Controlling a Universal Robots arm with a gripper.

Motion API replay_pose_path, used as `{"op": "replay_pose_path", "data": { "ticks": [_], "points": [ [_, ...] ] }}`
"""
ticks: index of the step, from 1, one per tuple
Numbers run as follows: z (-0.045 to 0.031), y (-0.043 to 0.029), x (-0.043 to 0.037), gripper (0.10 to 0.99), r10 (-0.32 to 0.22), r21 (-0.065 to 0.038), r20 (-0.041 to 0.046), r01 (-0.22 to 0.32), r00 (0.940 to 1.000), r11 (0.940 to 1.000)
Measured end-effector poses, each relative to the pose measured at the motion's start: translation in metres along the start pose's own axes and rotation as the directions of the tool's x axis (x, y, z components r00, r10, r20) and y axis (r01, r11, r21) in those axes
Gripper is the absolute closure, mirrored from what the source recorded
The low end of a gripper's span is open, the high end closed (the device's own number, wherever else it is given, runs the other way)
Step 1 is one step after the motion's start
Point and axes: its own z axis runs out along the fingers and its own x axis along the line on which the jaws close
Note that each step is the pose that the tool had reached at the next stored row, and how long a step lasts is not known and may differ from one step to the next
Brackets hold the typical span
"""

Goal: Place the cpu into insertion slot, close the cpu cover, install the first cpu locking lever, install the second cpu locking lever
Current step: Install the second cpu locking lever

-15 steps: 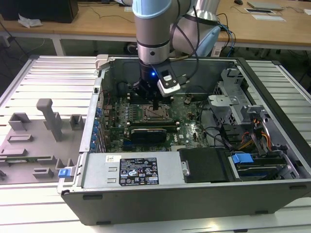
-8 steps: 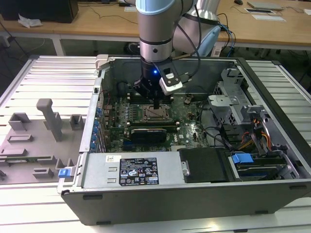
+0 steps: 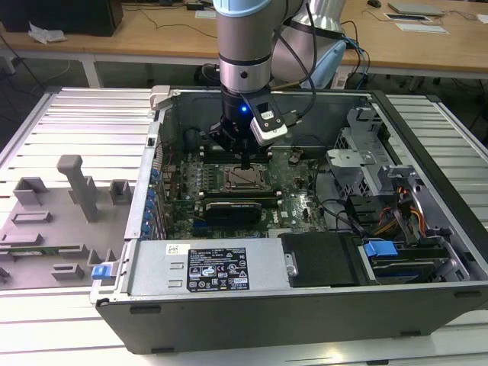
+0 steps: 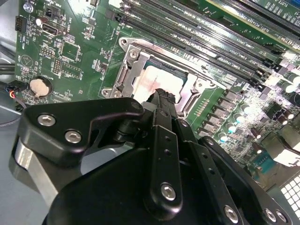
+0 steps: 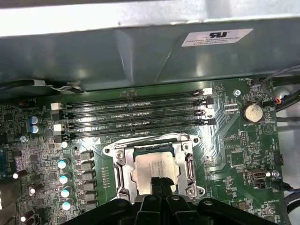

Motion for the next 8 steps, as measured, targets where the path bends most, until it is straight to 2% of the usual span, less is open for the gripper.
{"op": "replay_pose_path", "data": {
  "ticks": [8],
  "points": [
    [-0.0004,0.0,0.0,0.98,0.0,0.0,0.0,0.0,1.0,1.0]
  ]
}}
